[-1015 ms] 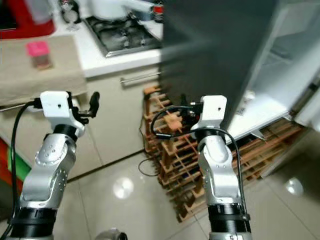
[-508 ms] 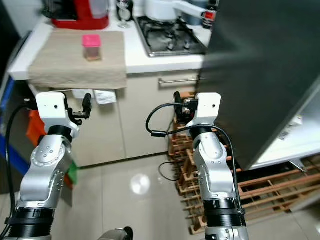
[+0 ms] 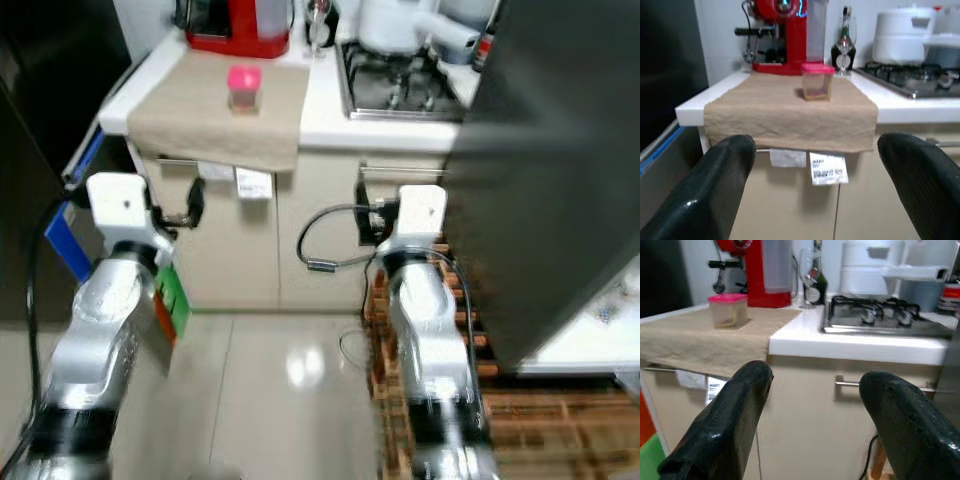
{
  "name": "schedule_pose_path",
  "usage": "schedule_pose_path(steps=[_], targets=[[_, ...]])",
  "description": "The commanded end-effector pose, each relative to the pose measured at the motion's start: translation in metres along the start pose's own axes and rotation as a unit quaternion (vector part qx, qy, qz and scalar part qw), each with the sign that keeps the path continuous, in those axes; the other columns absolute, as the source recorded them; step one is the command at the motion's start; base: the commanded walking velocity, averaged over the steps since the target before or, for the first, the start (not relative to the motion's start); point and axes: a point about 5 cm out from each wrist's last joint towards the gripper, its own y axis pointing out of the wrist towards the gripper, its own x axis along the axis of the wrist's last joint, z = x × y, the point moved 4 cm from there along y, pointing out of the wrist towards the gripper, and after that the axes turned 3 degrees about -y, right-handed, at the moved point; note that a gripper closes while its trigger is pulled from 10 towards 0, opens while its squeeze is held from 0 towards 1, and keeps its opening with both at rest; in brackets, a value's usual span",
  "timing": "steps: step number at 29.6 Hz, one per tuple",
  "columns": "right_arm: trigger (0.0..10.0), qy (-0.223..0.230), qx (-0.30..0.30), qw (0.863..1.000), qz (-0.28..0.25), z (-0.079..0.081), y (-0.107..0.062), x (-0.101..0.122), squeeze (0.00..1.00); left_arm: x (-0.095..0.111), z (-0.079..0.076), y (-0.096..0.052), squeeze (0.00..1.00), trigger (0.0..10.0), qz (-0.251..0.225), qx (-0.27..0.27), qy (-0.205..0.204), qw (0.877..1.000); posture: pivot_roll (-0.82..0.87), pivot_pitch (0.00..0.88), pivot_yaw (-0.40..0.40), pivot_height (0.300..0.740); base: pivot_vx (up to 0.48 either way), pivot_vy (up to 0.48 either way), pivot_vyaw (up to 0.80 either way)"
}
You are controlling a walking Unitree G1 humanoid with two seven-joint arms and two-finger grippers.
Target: Restocking fridge
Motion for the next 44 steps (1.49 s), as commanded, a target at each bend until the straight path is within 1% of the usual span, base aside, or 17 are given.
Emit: schedule_pose_path(steps=[1,2,4,6,7,9,12,13,15,19,21,23,24,26,31,33,44], targets=[[10.0,-0.013,-0.011,1.0,-0.016,-0.008,-0.001,0.008,0.0,0.002,-0.011,0.005,1.0,10.0,-0.002,-0.027,-0.006,1.0,-0.05,0.0,-0.024,0.74,0.0,0.0,0.0],[10.0,-0.013,-0.011,1.0,-0.016,-0.008,-0.001,0.008,0.0,0.002,-0.011,0.005,1.0,10.0,-0.002,-0.027,-0.006,1.0,-0.05,0.0,-0.024,0.74,0.0,0.0,0.0],[10.0,-0.019,-0.013,0.999,-0.025,-0.009,-0.002,0.01,0.0,0.004,-0.016,0.006,1.0,10.0,-0.007,-0.043,-0.011,0.999,-0.05,0.0,-0.026,0.74,0.0,0.0,0.0],[10.0,-0.021,-0.009,0.999,-0.03,-0.008,-0.002,0.011,0.0,0.005,-0.018,0.008,1.0,10.0,-0.006,-0.046,-0.004,0.999,-0.05,0.0,-0.024,0.74,0.0,0.0,0.0],[10.0,-0.023,-0.009,0.999,-0.031,-0.008,-0.002,0.012,0.0,0.004,-0.017,0.008,0.0,10.0,-0.004,-0.045,-0.006,0.999,-0.05,0.0,-0.024,0.74,0.0,0.0,0.0],[10.0,-0.022,-0.01,0.999,-0.032,-0.007,-0.002,0.012,0.0,0.005,-0.015,0.007,0.0,10.0,-0.005,-0.04,-0.017,0.999,-0.05,0.0,-0.022,0.74,0.0,0.0,0.0],[10.0,-0.021,-0.011,0.999,-0.032,-0.006,-0.002,0.012,0.0,0.006,-0.014,0.007,0.0,10.0,-0.008,-0.037,-0.022,0.999,-0.05,0.0,-0.022,0.74,0.0,0.0,0.0],[10.0,-0.017,-0.011,0.999,-0.031,-0.005,-0.001,0.011,0.0,0.011,-0.011,0.007,0.0,10.0,-0.02,-0.033,-0.023,0.999,-0.04,0.0,-0.02,0.74,0.48,0.0,0.0],[10.0,-0.016,-0.011,0.999,-0.031,-0.004,-0.001,0.011,0.0,0.013,-0.01,0.008,0.0,10.0,-0.023,-0.033,-0.021,0.999,-0.04,0.0,-0.02,0.74,0.48,0.0,0.0],[10.0,-0.016,-0.008,0.999,-0.031,-0.002,0.0,0.01,0.0,0.014,-0.014,0.007,0.0,10.0,-0.027,-0.047,-0.015,0.998,-0.04,0.0,-0.021,0.74,0.48,0.0,0.0],[10.0,-0.016,-0.007,0.999,-0.032,-0.001,0.001,0.011,0.0,0.014,-0.016,0.006,0.0,10.0,-0.03,-0.055,-0.02,0.998,-0.04,0.0,-0.021,0.74,0.48,0.0,0.0],[10.0,-0.014,-0.006,0.999,-0.042,0.0,0.002,0.015,0.0,0.017,-0.024,0.004,0.0,10.0,-0.036,-0.075,-0.031,0.996,-0.04,0.0,-0.022,0.74,0.48,0.0,0.0],[10.0,-0.014,-0.006,0.999,-0.042,0.0,0.002,0.015,0.0,0.017,-0.024,0.004,0.0,10.0,-0.036,-0.075,-0.031,0.996,-0.04,0.0,-0.022,0.74,0.48,0.0,0.0],[10.0,0.006,-0.026,0.999,-0.045,-0.008,0.0,0.017,0.0,0.017,-0.023,0.005,0.0,10.0,-0.037,-0.074,-0.04,0.996,-0.04,0.0,-0.021,0.74,0.48,0.0,0.0],[10.0,0.014,-0.042,0.998,-0.042,-0.016,-0.001,0.015,0.0,0.019,-0.023,0.006,0.0,10.0,-0.04,-0.075,-0.04,0.996,-0.04,0.0,-0.021,0.74,0.48,0.0,0.0],[10.0,0.013,-0.04,0.998,-0.043,-0.014,-0.001,0.015,0.0,0.02,-0.023,0.007,0.0,10.0,-0.04,-0.08,-0.04,0.995,-0.05,0.0,-0.007,0.74,0.48,0.0,0.0],[10.0,0.011,-0.036,0.998,-0.044,-0.01,0.0,0.015,0.0,0.023,-0.023,0.008,0.0,10.0,-0.043,-0.085,-0.037,0.995,-0.04,0.0,-0.003,0.74,0.48,0.0,0.0]])
